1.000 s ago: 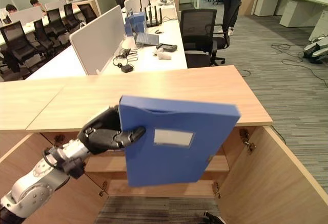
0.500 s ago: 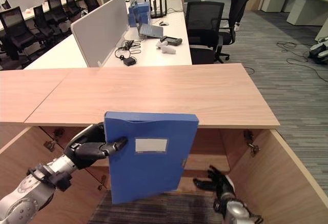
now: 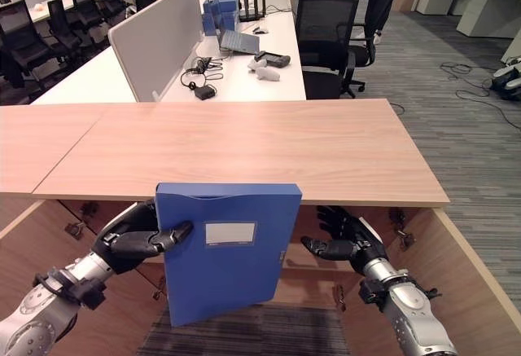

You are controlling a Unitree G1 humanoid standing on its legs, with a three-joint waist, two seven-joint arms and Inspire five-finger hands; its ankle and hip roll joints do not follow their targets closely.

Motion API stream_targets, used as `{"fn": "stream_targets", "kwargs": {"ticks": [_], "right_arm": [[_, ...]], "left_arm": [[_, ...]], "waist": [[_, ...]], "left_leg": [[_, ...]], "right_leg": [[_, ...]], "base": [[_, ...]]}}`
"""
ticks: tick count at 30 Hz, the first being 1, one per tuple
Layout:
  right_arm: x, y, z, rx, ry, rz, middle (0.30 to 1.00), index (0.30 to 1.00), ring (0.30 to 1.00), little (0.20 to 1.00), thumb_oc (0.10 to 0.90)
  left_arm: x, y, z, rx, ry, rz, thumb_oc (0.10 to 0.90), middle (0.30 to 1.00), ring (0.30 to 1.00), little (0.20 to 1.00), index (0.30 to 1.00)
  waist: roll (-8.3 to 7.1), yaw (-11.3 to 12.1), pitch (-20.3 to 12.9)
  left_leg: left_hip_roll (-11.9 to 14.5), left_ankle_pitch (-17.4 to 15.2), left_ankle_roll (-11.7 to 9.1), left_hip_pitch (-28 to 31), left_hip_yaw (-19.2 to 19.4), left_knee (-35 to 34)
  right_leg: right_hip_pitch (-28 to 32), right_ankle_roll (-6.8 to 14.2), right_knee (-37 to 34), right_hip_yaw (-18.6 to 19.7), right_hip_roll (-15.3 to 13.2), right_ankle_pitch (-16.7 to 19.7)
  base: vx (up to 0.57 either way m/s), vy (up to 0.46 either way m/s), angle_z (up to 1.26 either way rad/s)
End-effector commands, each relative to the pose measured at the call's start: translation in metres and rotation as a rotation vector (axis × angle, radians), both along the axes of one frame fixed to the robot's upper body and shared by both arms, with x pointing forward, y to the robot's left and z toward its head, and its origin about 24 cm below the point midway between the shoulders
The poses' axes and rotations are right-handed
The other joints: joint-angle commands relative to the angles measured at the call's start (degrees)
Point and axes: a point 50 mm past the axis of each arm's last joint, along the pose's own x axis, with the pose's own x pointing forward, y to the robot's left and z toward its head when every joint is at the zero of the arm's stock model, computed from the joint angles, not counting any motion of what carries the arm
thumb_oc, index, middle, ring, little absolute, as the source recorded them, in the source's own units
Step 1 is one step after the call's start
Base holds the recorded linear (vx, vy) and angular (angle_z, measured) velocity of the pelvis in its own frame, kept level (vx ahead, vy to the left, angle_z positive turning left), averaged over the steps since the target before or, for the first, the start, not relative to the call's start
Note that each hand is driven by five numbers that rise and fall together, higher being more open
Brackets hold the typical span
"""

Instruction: Put the empty folder in the office cabinet

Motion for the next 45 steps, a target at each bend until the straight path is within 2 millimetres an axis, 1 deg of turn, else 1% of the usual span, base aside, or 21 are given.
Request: {"fn": "stream_targets", "kwargs": {"ticks": [1,4,5,7,9,10,12,16,23,29,33,36,37,38,39,40,42,43,44,45], "right_arm": [[0.030,0.022,0.064,0.072,-0.255,0.216,0.900,0.900,0.900,0.900,0.800],[0.027,0.024,0.065,0.045,-0.217,0.305,0.900,0.900,0.900,0.900,0.800],[0.028,0.018,0.061,0.015,-0.183,0.304,0.900,0.900,0.900,0.900,0.800],[0.027,0.015,0.060,0.014,-0.171,0.302,0.900,0.900,0.900,0.900,0.800],[0.027,0.008,0.057,0.033,-0.152,0.283,0.900,0.900,0.900,0.900,0.800],[0.027,0.008,0.057,0.034,-0.152,0.283,0.900,0.900,0.900,0.900,0.800],[0.026,0.000,0.057,0.037,-0.148,0.250,0.900,0.900,0.900,0.900,0.800],[0.026,-0.008,0.057,0.020,-0.143,0.225,0.900,0.900,0.900,0.900,0.800],[0.023,-0.014,0.053,-0.002,-0.110,0.229,0.900,0.900,0.900,0.900,0.800],[0.022,-0.015,0.054,-0.004,-0.105,0.240,0.900,0.900,0.900,0.900,0.800],[0.024,-0.004,0.060,0.045,-0.155,0.265,0.900,0.900,0.900,0.900,0.800],[0.026,0.015,0.070,0.088,-0.222,0.331,0.900,0.900,0.900,0.900,0.800],[0.026,0.026,0.078,0.093,-0.259,0.385,0.900,0.900,0.900,0.900,0.800],[0.025,0.031,0.082,0.096,-0.275,0.406,0.900,0.900,0.900,0.900,0.800],[0.025,0.034,0.085,0.099,-0.289,0.421,0.900,0.900,0.900,0.900,0.800],[0.025,0.038,0.089,0.109,-0.309,0.440,0.900,0.900,0.900,0.900,0.800],[0.025,0.047,0.097,0.136,-0.355,0.471,0.900,0.900,0.900,0.900,0.800],[0.025,0.047,0.097,0.136,-0.354,0.470,0.900,0.900,0.900,0.900,0.800],[0.025,0.052,0.101,0.144,-0.372,0.486,0.900,0.900,0.900,0.900,0.800],[0.026,0.055,0.103,0.145,-0.382,0.498,0.900,0.900,0.900,0.900,0.800]], "left_arm": [[0.019,0.003,0.062,-0.033,-0.345,-0.030,0.400,0.300,0.300,0.300,0.300],[0.018,0.003,0.061,-0.035,-0.351,-0.048,0.400,0.300,0.300,0.300,0.300],[0.018,0.004,0.062,-0.025,-0.362,-0.051,0.400,0.300,0.300,0.300,0.300],[0.017,0.005,0.064,-0.024,-0.371,-0.053,0.400,0.300,0.300,0.300,0.300],[0.017,0.008,0.065,-0.028,-0.380,-0.046,0.400,0.300,0.300,0.300,0.300],[0.017,0.008,0.065,-0.028,-0.380,-0.046,0.400,0.300,0.300,0.300,0.300],[0.017,0.011,0.067,-0.019,-0.394,-0.034,0.400,0.300,0.300,0.300,0.300],[0.017,0.014,0.070,-0.013,-0.415,-0.017,0.400,0.300,0.300,0.300,0.300],[0.015,0.017,0.071,0.002,-0.428,-0.014,0.400,0.300,0.300,0.300,0.300],[0.013,0.017,0.072,0.000,-0.434,-0.013,0.400,0.300,0.300,0.300,0.300],[0.012,0.018,0.071,-0.006,-0.437,-0.002,0.400,0.300,0.300,0.300,0.300],[0.012,0.015,0.068,-0.020,-0.437,0.000,0.400,0.300,0.300,0.300,0.300],[0.012,0.013,0.067,-0.024,-0.437,-0.004,0.400,0.300,0.300,0.300,0.300],[0.013,0.012,0.067,-0.026,-0.438,-0.011,0.400,0.300,0.300,0.300,0.300],[0.013,0.011,0.067,-0.027,-0.440,-0.016,0.400,0.300,0.300,0.300,0.300],[0.013,0.010,0.067,-0.024,-0.440,-0.021,0.400,0.300,0.300,0.300,0.300],[0.013,0.008,0.068,-0.021,-0.448,-0.026,0.400,0.300,0.300,0.300,0.300],[0.013,0.008,0.068,-0.021,-0.447,-0.027,0.400,0.300,0.300,0.300,0.300],[0.013,0.007,0.069,-0.021,-0.452,-0.029,0.400,0.300,0.300,0.300,0.300],[0.013,0.007,0.069,-0.023,-0.454,-0.029,0.400,0.300,0.300,0.300,0.300]], "waist": [[-3.07,-0.8,-1.6],[-3.26,-0.7,-1.8],[-3.29,-0.5,-1.9],[-3.31,-0.5,-1.9],[-3.47,-0.2,-1.9],[-3.47,-0.3,-1.9],[-3.60,0.0,-2.0],[-3.64,0.1,-2.0],[-3.61,0.2,-2.0],[-3.70,0.2,-1.9],[-3.75,0.4,-1.9],[-3.75,0.4,-1.8],[-3.77,0.4,-1.8],[-3.75,0.3,-1.9],[-3.67,0.3,-1.9],[-3.69,0.2,-1.9],[-3.62,0.2,-2.0],[-3.68,0.2,-2.0],[-3.69,0.2,-2.0],[-3.62,0.2,-2.0]], "left_leg": [[0.4,-1.6,-1.0,1.1,1.7,-0.1],[0.3,-1.5,-1.1,0.9,1.7,-0.1],[0.3,-1.6,-1.1,0.9,1.8,-0.1],[0.3,-1.6,-1.1,0.8,1.8,-0.1],[0.4,-1.5,-1.1,0.6,1.8,-0.1],[0.4,-1.5,-1.1,0.6,1.8,-0.1],[0.4,-1.5,-1.1,0.5,1.7,-0.1],[0.3,-1.4,-1.1,0.3,1.5,-0.1],[0.1,-1.6,-1.1,0.1,1.2,-0.1],[0.0,-1.7,-1.0,0.1,1.0,-0.1],[0.0,-1.8,-0.9,0.0,1.3,-0.1],[0.0,-1.8,-0.8,0.1,1.4,-0.1],[0.0,-1.8,-0.7,0.1,1.5,-0.1],[0.0,-1.9,-0.7,0.1,1.6,-0.1],[0.1,-1.3,-0.7,-0.4,1.6,-0.1],[0.0,-1.9,-0.7,0.0,1.6,-0.1],[0.1,-1.3,-0.6,-0.4,1.7,-0.1],[0.0,-1.9,-0.7,0.0,1.7,-0.1],[0.0,-1.9,-0.7,-0.1,1.8,-0.1],[0.1,-1.3,-0.6,-0.5,1.8,-0.1]], "right_leg": [[4.1,3.1,0.8,1.6,-1.5,-7.3],[4.0,3.2,0.7,1.5,-1.5,-7.2],[3.8,3.2,0.7,1.4,-1.5,-7.1],[3.8,3.3,0.7,1.3,-1.6,-7.0],[3.7,3.3,0.6,1.2,-1.6,-7.0],[3.7,3.3,0.6,1.2,-1.6,-7.0],[3.7,3.4,0.6,1.2,-1.6,-7.0],[3.7,3.5,0.6,0.9,-1.6,-7.0],[3.6,3.5,0.6,0.7,-1.7,-7.1],[3.7,3.5,0.6,0.7,-1.7,-7.1],[3.6,3.5,0.7,0.8,-1.7,-7.1],[3.5,3.3,0.7,0.9,-1.7,-7.1],[3.4,3.3,0.7,1.0,-1.7,-7.1],[3.4,3.2,0.7,1.0,-1.7,-7.1],[3.0,3.1,0.6,1.1,-1.6,-6.5],[3.3,3.2,0.7,1.1,-1.7,-7.1],[2.9,3.1,0.7,1.2,-1.6,-6.5],[3.3,3.2,0.7,1.2,-1.7,-7.1],[3.2,3.1,0.7,1.2,-1.7,-7.1],[2.8,3.1,0.6,1.3,-1.6,-6.5]], "base": [[0.00,0.000,0.00],[0.00,0.000,0.00],[0.00,0.000,0.00],[0.00,0.000,0.00],[0.00,0.000,0.00],[0.00,0.000,0.00],[0.00,0.000,0.00],[0.00,0.000,0.00],[0.00,0.000,0.00],[0.00,0.000,0.00],[0.00,0.000,0.00],[0.00,0.000,0.00],[0.00,0.000,0.00],[0.00,0.000,0.00],[0.00,0.000,0.00],[-0.03,0.001,-0.01],[0.00,0.000,0.00],[0.03,0.001,0.00],[0.00,0.000,0.00],[0.00,0.000,0.00]]}}
